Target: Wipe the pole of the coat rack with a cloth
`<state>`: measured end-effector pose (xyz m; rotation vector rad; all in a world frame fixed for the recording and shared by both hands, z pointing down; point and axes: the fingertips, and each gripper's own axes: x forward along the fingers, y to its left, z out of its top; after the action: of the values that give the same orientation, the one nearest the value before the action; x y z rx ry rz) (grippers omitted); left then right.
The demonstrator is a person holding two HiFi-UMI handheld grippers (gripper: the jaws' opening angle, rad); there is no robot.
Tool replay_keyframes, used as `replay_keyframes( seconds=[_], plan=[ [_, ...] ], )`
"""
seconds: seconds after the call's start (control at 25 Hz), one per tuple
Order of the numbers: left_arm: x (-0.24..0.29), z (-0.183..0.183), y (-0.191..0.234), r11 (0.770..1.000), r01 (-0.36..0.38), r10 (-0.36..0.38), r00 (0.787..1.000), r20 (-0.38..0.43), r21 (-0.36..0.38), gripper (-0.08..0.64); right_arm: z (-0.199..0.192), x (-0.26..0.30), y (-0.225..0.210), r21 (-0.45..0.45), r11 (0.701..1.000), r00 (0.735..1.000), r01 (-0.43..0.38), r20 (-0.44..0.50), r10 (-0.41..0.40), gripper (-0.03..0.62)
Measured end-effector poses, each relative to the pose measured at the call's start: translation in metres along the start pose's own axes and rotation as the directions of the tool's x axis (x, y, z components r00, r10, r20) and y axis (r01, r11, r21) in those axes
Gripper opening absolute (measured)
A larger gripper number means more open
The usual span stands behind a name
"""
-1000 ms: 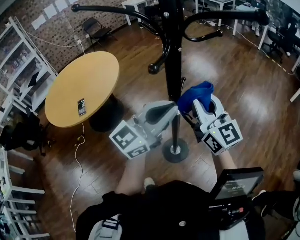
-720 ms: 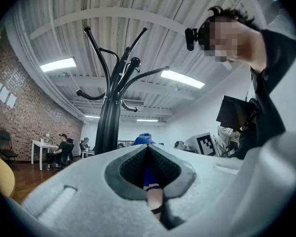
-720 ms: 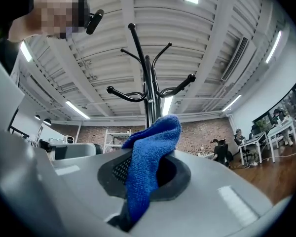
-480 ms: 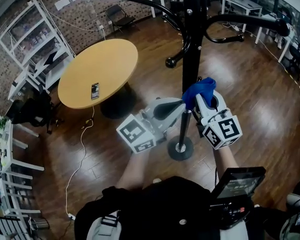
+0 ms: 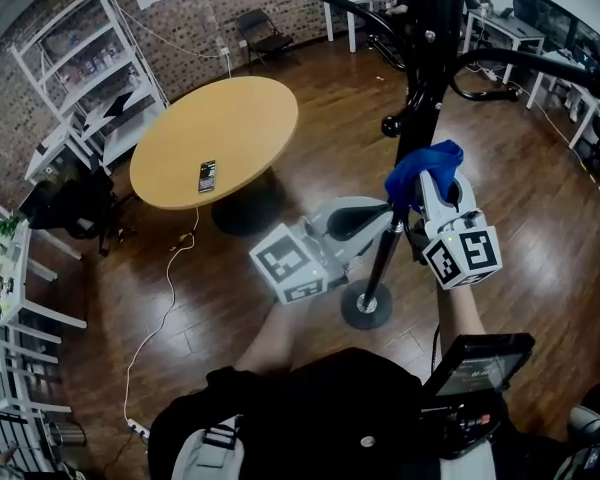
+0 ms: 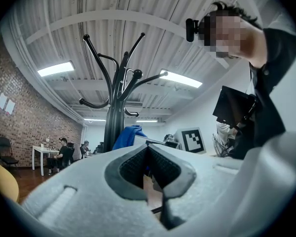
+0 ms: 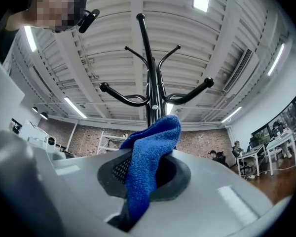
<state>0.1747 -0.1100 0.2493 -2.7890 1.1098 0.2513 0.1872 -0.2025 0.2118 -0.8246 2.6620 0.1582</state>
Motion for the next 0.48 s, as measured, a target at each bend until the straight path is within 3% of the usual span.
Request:
replay_keyframes(
  seconds=[0.48],
  plan=[
    [-0.012, 0.012, 0.000, 1.000, 0.007, -0.007, 1.000, 0.021, 0.009, 0.002, 0.132, 0.040, 0.003, -0.012, 0.998, 0.977, -0.054, 0.207, 0.055, 0.021]
  ],
)
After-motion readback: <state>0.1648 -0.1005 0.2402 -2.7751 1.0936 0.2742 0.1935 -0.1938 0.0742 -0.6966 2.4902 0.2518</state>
